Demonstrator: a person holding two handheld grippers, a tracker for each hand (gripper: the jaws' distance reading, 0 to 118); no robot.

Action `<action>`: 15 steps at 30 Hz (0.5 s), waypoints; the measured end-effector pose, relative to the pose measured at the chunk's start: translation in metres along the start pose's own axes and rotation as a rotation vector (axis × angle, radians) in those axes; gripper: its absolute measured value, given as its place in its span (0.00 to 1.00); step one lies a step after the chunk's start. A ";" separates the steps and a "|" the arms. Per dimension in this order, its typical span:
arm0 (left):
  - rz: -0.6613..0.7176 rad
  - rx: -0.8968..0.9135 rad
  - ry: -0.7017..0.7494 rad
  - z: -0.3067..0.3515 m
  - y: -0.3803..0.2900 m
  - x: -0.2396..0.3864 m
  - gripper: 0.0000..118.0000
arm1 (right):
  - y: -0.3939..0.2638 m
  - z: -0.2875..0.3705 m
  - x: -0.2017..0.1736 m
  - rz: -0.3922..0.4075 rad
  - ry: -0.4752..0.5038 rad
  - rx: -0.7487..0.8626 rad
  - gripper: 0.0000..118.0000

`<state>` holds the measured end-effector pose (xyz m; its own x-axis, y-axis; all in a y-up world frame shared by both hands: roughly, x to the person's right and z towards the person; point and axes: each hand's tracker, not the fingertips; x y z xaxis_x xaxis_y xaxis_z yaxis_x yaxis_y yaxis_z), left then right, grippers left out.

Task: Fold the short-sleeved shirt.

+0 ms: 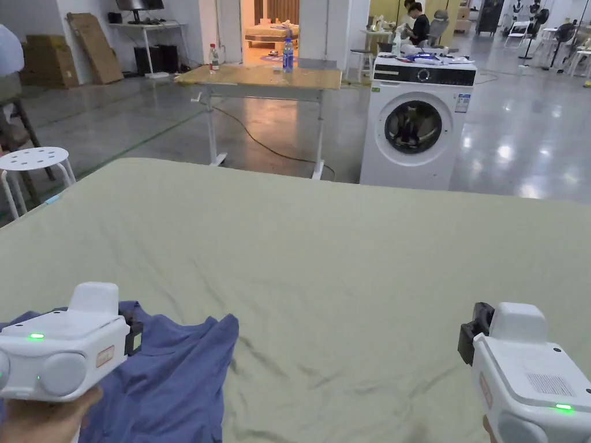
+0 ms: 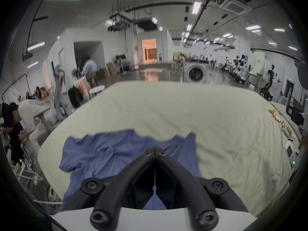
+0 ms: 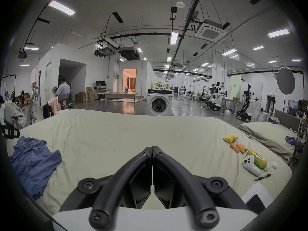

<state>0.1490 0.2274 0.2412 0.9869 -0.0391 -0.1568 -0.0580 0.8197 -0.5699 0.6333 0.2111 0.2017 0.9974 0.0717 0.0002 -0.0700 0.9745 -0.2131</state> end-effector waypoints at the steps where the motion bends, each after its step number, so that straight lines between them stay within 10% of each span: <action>1: -0.002 -0.029 0.015 -0.001 -0.005 -0.008 0.00 | -0.002 -0.001 -0.001 -0.004 0.002 -0.008 0.00; 5: 0.059 -0.202 0.024 -0.016 -0.021 -0.044 0.24 | -0.007 -0.001 -0.004 -0.010 0.010 -0.023 0.00; 9: 0.125 -0.315 -0.031 -0.034 -0.038 -0.063 0.71 | -0.009 0.000 -0.008 0.007 0.018 -0.034 0.00; 15: 0.171 -0.488 -0.119 -0.060 -0.067 -0.050 0.72 | -0.015 -0.002 -0.009 0.011 0.021 -0.051 0.00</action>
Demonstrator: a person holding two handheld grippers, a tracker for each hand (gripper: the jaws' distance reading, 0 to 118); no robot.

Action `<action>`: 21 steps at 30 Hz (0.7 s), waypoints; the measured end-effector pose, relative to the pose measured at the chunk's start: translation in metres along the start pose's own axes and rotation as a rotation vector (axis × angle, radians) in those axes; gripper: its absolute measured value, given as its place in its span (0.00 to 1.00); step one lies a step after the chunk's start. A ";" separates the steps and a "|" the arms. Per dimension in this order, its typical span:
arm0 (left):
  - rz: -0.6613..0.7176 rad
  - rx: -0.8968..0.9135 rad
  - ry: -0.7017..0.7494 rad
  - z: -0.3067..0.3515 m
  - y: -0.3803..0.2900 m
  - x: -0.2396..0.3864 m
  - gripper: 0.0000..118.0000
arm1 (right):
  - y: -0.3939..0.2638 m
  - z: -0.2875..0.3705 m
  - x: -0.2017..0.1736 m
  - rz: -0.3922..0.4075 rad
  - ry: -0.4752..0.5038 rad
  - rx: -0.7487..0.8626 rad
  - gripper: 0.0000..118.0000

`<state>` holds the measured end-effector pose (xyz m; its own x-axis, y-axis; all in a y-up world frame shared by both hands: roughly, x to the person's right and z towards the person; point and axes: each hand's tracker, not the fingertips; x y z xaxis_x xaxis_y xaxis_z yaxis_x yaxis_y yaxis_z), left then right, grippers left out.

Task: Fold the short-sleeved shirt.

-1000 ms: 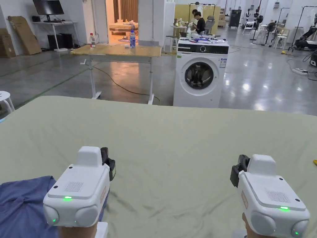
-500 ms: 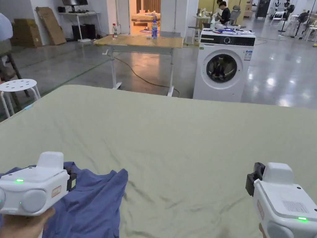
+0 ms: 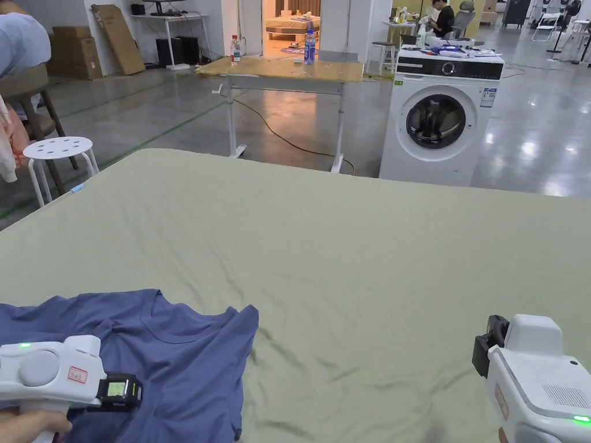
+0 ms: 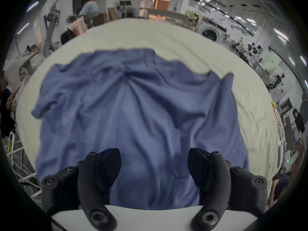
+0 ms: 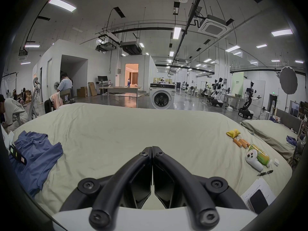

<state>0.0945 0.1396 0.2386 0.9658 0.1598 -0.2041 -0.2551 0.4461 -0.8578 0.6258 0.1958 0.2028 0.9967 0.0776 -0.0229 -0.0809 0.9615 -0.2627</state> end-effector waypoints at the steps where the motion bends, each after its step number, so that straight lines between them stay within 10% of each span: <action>1: -0.024 -0.007 0.000 -0.004 -0.004 0.002 0.72 | -0.001 0.000 0.000 0.004 0.000 -0.003 0.00; 5: -0.160 0.045 0.143 -0.009 -0.009 0.024 0.65 | -0.005 0.000 0.000 0.012 -0.004 -0.018 0.00; 12: -0.247 0.060 0.193 -0.004 -0.011 0.040 0.00 | -0.009 -0.002 -0.002 -0.003 0.001 -0.032 0.00; 21: -0.108 0.301 0.091 0.038 -0.014 0.016 0.00 | -0.012 -0.003 -0.006 -0.005 0.016 -0.035 0.00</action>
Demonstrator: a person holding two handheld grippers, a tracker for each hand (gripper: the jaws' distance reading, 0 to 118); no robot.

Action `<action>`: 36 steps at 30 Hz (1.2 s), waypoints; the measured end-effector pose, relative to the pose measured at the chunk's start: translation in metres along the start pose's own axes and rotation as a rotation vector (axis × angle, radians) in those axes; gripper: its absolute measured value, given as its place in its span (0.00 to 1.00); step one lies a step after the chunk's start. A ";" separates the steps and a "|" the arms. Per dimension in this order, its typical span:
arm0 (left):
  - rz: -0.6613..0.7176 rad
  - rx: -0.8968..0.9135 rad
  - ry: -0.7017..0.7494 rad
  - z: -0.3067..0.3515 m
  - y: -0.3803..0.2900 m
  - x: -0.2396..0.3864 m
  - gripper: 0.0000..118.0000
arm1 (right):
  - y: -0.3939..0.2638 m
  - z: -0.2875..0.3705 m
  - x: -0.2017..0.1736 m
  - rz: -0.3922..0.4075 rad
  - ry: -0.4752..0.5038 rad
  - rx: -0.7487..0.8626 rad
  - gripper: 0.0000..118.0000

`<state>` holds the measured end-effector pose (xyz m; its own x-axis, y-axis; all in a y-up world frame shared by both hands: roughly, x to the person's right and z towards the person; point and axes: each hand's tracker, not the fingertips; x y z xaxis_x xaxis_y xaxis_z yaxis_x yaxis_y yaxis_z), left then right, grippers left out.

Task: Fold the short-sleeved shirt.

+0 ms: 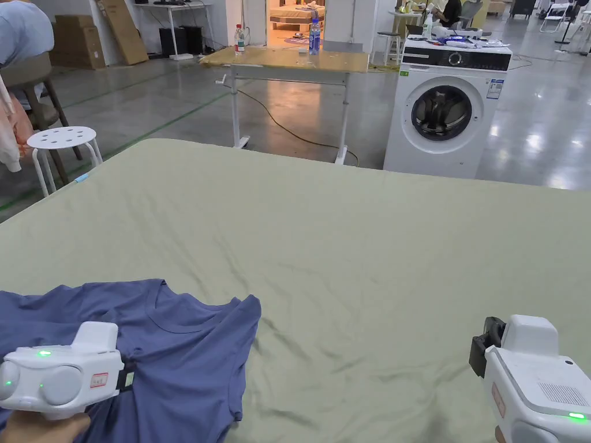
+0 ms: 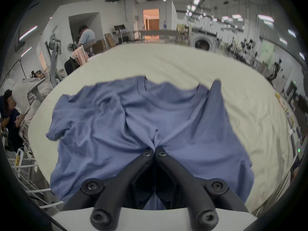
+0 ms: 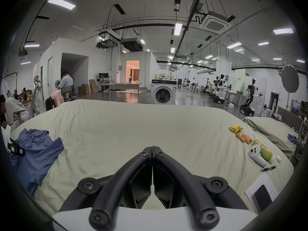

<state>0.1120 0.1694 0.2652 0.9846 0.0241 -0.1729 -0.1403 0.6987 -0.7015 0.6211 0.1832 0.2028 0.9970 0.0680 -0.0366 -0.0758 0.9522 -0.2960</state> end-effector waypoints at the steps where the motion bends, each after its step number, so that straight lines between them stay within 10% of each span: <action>1: 0.010 0.025 -0.011 0.007 0.004 -0.002 0.00 | 0.000 0.000 0.000 -0.002 0.002 0.000 0.00; 21: -0.130 0.484 -0.329 0.093 0.152 0.107 0.00 | 0.021 0.020 0.020 -0.030 -0.025 0.059 0.00; 36: -0.276 0.417 -0.737 0.045 0.173 0.303 0.00 | 0.020 0.054 0.091 -0.056 -0.170 0.075 0.00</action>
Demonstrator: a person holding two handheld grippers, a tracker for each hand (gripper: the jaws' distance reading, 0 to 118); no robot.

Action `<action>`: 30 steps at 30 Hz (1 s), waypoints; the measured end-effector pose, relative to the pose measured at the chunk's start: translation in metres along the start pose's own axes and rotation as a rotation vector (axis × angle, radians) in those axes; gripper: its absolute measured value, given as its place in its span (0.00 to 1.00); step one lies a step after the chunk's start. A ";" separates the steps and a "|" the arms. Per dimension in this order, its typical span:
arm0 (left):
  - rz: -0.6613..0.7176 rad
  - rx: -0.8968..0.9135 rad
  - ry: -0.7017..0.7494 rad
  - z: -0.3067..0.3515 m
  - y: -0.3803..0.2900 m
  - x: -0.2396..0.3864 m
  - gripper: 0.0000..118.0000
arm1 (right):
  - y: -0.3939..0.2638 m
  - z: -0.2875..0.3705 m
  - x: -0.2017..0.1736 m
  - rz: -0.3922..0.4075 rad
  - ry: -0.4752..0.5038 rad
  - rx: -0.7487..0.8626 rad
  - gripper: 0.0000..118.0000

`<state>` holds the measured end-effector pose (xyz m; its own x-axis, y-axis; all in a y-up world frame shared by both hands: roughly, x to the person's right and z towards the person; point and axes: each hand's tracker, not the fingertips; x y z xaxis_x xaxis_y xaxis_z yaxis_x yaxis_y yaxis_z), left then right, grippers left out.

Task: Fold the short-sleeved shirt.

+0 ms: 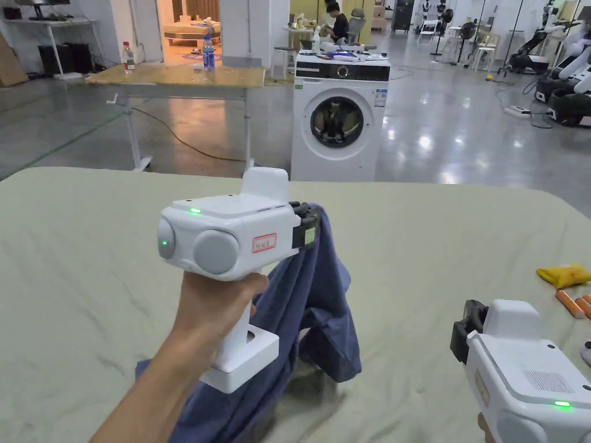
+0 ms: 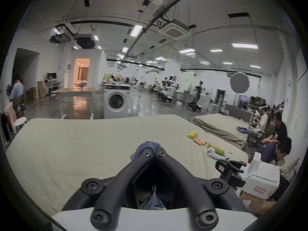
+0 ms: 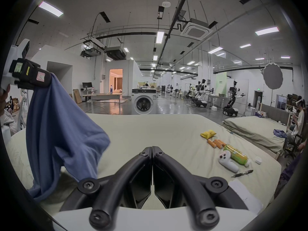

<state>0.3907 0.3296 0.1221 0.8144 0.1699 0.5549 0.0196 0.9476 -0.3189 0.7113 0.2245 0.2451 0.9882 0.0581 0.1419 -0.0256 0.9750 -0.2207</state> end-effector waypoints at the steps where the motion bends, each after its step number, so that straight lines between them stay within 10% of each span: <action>1: -0.005 -0.014 -0.028 -0.011 -0.007 0.006 0.00 | 0.000 0.001 0.005 -0.001 -0.011 -0.003 0.00; 9: -0.056 -0.166 -0.140 -0.066 -0.077 0.036 0.01 | -0.010 0.005 0.027 -0.003 -0.058 -0.032 0.00; 13: -0.056 -0.197 -0.096 -0.071 -0.095 0.030 0.16 | -0.014 0.005 0.026 0.005 -0.057 -0.062 0.00; 17: -0.028 -0.141 0.001 -0.056 -0.088 0.010 0.55 | -0.011 0.007 0.020 -0.004 -0.043 -0.065 0.00; 22: 0.014 -0.031 0.120 -0.012 -0.084 -0.027 0.51 | 0.001 0.011 0.003 -0.004 -0.005 -0.034 0.00; 28: 0.000 0.046 0.360 0.027 -0.095 -0.062 0.01 | 0.015 0.018 -0.023 0.014 0.039 0.022 0.00; 30: 0.010 0.045 0.426 0.025 -0.094 -0.065 0.00 | 0.018 0.020 -0.029 0.012 0.051 0.035 0.00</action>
<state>0.3214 0.2359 0.1354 0.9814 0.0611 0.1820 -0.0071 0.9589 -0.2835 0.6791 0.2443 0.2562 0.9942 0.0596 0.0894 -0.0419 0.9812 -0.1885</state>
